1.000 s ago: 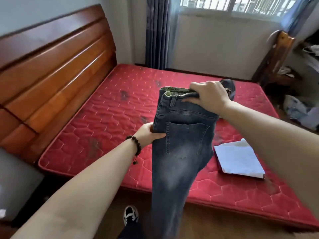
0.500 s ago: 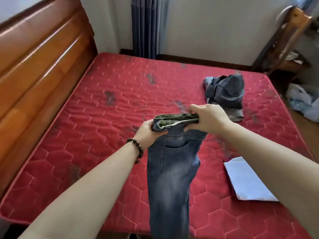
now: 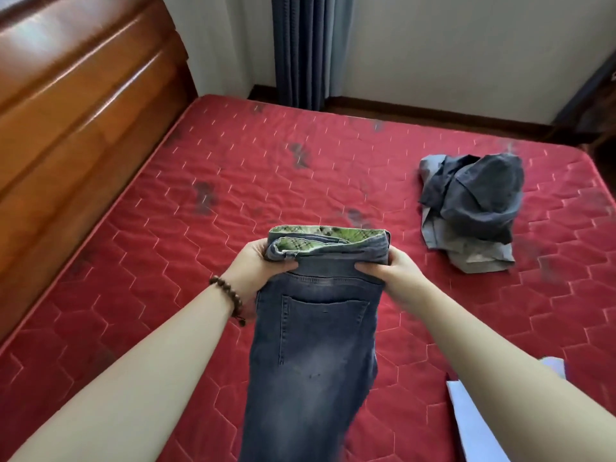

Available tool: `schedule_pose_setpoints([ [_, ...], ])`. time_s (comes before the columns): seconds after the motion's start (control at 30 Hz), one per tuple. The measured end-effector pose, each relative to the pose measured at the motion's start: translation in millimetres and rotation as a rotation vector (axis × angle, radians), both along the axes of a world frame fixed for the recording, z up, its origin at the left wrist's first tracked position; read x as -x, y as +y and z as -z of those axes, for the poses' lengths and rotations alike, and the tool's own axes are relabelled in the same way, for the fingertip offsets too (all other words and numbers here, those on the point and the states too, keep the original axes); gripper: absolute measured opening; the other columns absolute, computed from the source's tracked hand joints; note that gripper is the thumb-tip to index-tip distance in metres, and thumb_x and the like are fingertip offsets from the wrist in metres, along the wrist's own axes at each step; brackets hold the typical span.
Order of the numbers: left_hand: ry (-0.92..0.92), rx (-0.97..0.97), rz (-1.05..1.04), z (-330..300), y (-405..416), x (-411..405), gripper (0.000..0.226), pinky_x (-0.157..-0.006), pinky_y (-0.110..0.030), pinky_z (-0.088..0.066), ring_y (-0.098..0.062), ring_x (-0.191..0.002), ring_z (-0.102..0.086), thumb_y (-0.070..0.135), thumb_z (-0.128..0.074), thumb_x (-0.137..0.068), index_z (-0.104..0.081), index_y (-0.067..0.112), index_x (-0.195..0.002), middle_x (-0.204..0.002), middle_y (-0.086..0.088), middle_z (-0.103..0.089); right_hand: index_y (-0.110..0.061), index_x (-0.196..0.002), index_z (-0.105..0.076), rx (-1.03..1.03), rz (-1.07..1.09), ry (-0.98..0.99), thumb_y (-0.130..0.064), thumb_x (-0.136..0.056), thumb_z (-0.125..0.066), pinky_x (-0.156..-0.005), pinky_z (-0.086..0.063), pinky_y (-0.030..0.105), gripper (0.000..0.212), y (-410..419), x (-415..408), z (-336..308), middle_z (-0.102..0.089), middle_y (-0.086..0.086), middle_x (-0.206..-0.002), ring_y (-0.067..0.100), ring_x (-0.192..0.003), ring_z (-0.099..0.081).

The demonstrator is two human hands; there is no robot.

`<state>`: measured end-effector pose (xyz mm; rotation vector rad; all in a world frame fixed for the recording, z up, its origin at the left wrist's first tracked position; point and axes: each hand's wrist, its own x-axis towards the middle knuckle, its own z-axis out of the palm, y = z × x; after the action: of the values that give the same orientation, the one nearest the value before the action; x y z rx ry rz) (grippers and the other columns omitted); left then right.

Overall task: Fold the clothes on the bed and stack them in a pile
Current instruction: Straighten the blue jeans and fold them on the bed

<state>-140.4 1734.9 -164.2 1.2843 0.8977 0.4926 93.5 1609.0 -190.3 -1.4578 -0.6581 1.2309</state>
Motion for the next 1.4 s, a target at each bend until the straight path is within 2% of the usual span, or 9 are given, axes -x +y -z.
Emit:
schedule_pose_setpoints([
  [0.2,0.109,-0.052,-0.010,66.5,66.6,-43.3,0.022,-0.081,-0.031,-0.056,-0.015,-0.089,-0.069,0.005,-0.076,-0.076,-0.071,0.019,-0.092,-0.093,0.002,-0.075,-0.016,-0.091,-0.075,0.057,0.116,-0.013,-0.023,-0.065,-0.084,-0.072,-0.055,0.024,0.028,43.3,-35.4,58.6,-0.075,0.004,-0.098,0.019,-0.091,-0.070],
  [0.43,0.171,-0.021,-0.027,173.3,123.4,-76.4,0.015,-0.087,-0.037,-0.054,-0.022,-0.091,-0.069,0.010,-0.072,-0.083,-0.069,0.017,-0.095,-0.097,-0.009,-0.073,-0.026,-0.086,-0.067,0.211,0.217,-0.424,-0.031,-0.069,-0.084,-0.061,-0.045,0.010,0.025,104.2,-61.2,153.0,-0.069,-0.017,-0.080,-0.005,-0.074,-0.063],
  [0.57,0.278,-0.107,-0.102,214.2,149.9,-92.8,0.010,-0.076,-0.030,-0.055,-0.017,-0.081,-0.070,0.018,-0.075,-0.081,-0.069,0.019,-0.089,-0.086,-0.002,-0.074,-0.019,-0.094,-0.068,0.257,0.288,-0.528,-0.037,-0.067,-0.084,-0.071,-0.046,0.024,0.036,140.9,-67.4,189.3,-0.069,-0.010,-0.086,0.007,-0.080,-0.063],
  [0.7,0.376,-0.165,-0.231,252.2,163.4,-105.7,0.030,-0.075,-0.025,-0.052,-0.013,-0.084,-0.066,0.021,-0.075,-0.082,-0.061,0.017,-0.108,-0.100,-0.008,-0.070,-0.011,-0.102,-0.053,0.333,0.338,-0.595,-0.045,-0.071,-0.080,-0.073,-0.039,0.028,0.053,164.1,-68.5,223.2,-0.060,-0.003,-0.093,0.021,-0.094,-0.058],
  [0.8,0.562,-0.286,-0.184,280.6,163.1,-106.6,0.050,-0.103,-0.031,-0.039,-0.021,-0.121,-0.050,0.023,-0.066,-0.088,-0.048,0.013,-0.134,-0.133,-0.010,-0.054,-0.007,-0.139,-0.035,0.417,0.214,-0.704,-0.049,-0.085,-0.065,-0.102,-0.037,0.036,0.074,162.8,-65.7,253.6,-0.042,0.011,-0.141,0.027,-0.132,-0.040],
  [0.87,0.648,-0.415,-0.078,297.5,155.7,-105.0,0.053,-0.115,-0.034,-0.023,-0.024,-0.139,-0.032,0.021,-0.060,-0.092,-0.043,0.011,-0.140,-0.148,-0.012,-0.038,-0.010,-0.151,-0.019,0.409,0.089,-0.889,-0.044,-0.093,-0.054,-0.118,-0.017,0.037,0.076,153.2,-59.8,272.7,-0.016,0.009,-0.159,0.022,-0.146,-0.014],
  [1.07,0.882,-1.011,0.439,355.8,109.0,-106.6,0.055,-0.119,-0.044,0.004,-0.023,-0.148,0.005,0.044,-0.037,-0.098,-0.024,0.030,-0.150,-0.162,-0.001,-0.004,-0.017,-0.149,-0.030,0.231,-0.320,-1.469,-0.042,-0.096,-0.042,-0.119,-0.003,0.050,0.061,137.8,-19.2,322.3,-0.014,0.004,-0.160,0.024,-0.149,-0.006],
  [1.17,0.984,-1.093,0.529,382.7,106.6,-101.0,0.062,-0.118,-0.044,0.007,-0.025,-0.148,0.007,0.059,-0.023,-0.095,-0.008,0.037,-0.151,-0.162,-0.001,0.003,-0.026,-0.152,-0.021,0.321,-0.443,-1.550,-0.054,-0.097,-0.020,-0.119,-0.003,0.053,0.062,129.9,-12.5,352.8,-0.010,0.002,-0.161,0.022,-0.149,-0.002],
  [1.4,0.919,-1.137,0.485,392.0,111.1,-95.2,0.054,-0.119,-0.044,0.001,-0.024,-0.148,-0.006,0.047,-0.024,-0.100,-0.020,0.031,-0.151,-0.161,-0.004,-0.011,-0.031,-0.152,-0.011,0.330,-0.458,-1.538,-0.054,-0.098,-0.014,-0.119,0.004,0.049,0.059,124.5,-21.9,371.3,-0.005,-0.001,-0.162,0.017,-0.149,0.003],
])
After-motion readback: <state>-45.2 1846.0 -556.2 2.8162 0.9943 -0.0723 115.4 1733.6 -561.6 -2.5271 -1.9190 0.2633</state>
